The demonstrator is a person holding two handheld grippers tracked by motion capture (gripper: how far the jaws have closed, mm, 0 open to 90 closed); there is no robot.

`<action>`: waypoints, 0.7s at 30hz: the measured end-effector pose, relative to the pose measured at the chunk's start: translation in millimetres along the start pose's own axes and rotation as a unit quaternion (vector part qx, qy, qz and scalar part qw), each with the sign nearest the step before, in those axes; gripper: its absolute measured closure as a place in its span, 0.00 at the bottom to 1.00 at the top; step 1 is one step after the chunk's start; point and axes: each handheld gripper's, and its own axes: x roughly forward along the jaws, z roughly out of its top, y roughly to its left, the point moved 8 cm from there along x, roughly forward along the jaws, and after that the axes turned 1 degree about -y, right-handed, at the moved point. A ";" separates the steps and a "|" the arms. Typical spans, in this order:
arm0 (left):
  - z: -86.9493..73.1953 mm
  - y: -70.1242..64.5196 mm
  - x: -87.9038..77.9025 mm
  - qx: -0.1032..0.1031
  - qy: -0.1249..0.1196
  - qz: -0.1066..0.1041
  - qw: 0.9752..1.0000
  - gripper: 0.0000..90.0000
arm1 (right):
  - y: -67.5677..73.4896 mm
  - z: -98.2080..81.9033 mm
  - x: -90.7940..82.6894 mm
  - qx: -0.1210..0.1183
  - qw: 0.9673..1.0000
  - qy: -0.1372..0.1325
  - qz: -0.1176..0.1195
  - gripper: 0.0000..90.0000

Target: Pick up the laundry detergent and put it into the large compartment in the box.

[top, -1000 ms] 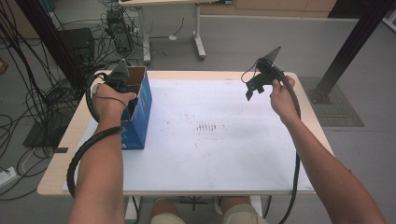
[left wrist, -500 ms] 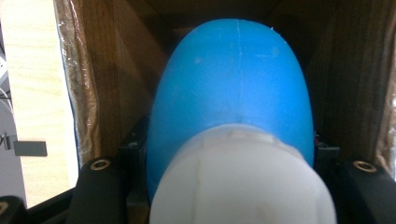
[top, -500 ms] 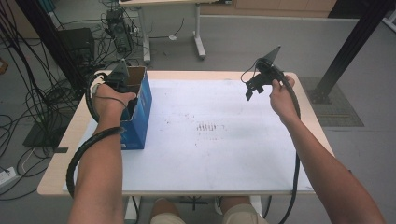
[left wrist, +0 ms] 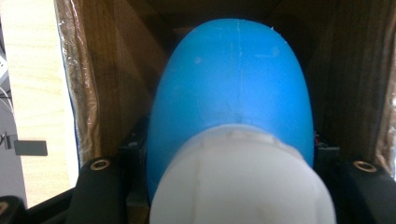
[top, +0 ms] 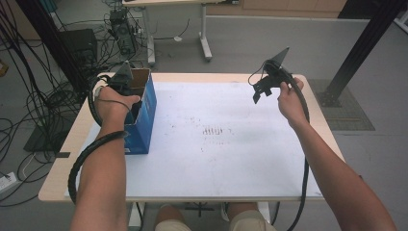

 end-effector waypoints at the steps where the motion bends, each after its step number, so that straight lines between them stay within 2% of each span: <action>1: 0.0 0.0 -0.1 0.000 0.000 0.000 1.000 0.41 | 0.0 -0.1 0.1 0.000 1.000 0.000 0.000 0.04; 21: -0.6 1.3 -0.7 -0.001 -0.004 -0.004 1.000 0.41 | 1.6 1.1 0.5 -0.001 1.000 0.000 0.001 0.04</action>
